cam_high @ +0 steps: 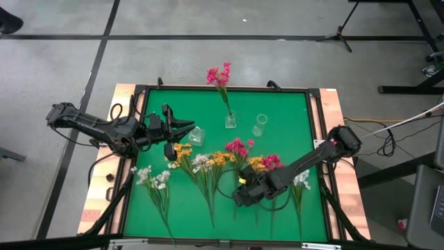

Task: Sort flowers into vase by color
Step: Put the left red flower into the center transparent vase

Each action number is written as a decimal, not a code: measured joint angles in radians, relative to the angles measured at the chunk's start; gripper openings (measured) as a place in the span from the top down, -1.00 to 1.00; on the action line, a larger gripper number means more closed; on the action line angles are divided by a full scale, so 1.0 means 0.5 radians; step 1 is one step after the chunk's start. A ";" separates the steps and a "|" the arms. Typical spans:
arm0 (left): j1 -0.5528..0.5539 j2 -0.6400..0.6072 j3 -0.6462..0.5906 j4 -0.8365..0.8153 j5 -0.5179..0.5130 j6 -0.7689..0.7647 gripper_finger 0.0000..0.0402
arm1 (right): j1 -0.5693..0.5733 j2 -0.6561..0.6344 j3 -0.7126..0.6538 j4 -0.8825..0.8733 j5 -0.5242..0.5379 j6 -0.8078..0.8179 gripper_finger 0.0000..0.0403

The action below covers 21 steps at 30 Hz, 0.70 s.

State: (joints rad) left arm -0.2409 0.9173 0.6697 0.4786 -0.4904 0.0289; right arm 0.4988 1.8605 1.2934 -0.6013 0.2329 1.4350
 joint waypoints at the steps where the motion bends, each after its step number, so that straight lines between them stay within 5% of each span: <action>1: 0.000 0.000 0.000 0.000 0.000 -0.001 0.68 | -0.007 0.031 0.000 0.004 -0.002 0.019 -0.30; 8: 0.000 0.000 -0.001 0.000 0.000 0.000 0.68 | -0.029 0.137 0.000 0.011 0.089 0.210 -0.50; 21: 0.001 0.000 -0.001 -0.011 0.000 0.000 0.68 | -0.112 0.207 0.000 0.105 0.231 0.301 -0.45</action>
State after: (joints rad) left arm -0.2402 0.9173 0.6693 0.4731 -0.4903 0.0288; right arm 0.4427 1.9641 1.2934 -0.5488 0.3482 1.5855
